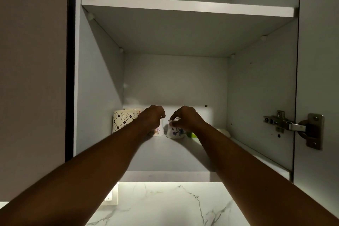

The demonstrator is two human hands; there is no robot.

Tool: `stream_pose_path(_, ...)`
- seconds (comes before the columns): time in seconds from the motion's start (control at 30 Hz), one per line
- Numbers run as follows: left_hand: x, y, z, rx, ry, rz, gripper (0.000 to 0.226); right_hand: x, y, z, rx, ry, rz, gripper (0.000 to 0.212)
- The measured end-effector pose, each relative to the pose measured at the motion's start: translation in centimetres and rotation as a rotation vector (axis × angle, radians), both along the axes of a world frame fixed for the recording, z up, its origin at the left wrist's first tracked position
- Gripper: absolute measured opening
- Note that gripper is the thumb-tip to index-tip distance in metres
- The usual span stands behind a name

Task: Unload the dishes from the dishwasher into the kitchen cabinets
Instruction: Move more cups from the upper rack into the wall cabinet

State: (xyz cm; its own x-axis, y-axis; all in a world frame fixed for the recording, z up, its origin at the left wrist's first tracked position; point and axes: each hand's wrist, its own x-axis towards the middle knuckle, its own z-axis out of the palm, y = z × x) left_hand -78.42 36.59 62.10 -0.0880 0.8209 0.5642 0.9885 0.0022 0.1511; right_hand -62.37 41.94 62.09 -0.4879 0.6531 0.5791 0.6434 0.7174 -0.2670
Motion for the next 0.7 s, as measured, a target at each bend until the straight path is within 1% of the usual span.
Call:
stream_pose_path(0.13,0.5,-0.5,0.0,0.031,0.020,0.008,0.046,0.1,0.3,-0.2,0.003,0.008,-0.007,0.022)
stream_pose_path(0.27,0.6,-1.0,0.0,0.065,0.027,-0.005,0.052,0.0,0.3,-0.5,0.005,0.023,0.012,0.024)
stream_pose_path(0.5,1.0,-1.4,-0.2,0.070,0.017,0.031,0.048,0.1,0.2,-0.6,-0.001,0.003,0.013,0.035)
stream_pose_path(0.6,1.4,-1.6,-0.4,0.062,0.116,0.108,0.036,0.2,0.2,-0.7,0.005,0.020,-0.005,0.035)
stream_pose_path(0.7,2.1,-2.0,-0.3,0.046,0.163,0.145,0.032,0.4,0.1,-0.6,0.033,0.036,-0.016,0.027)
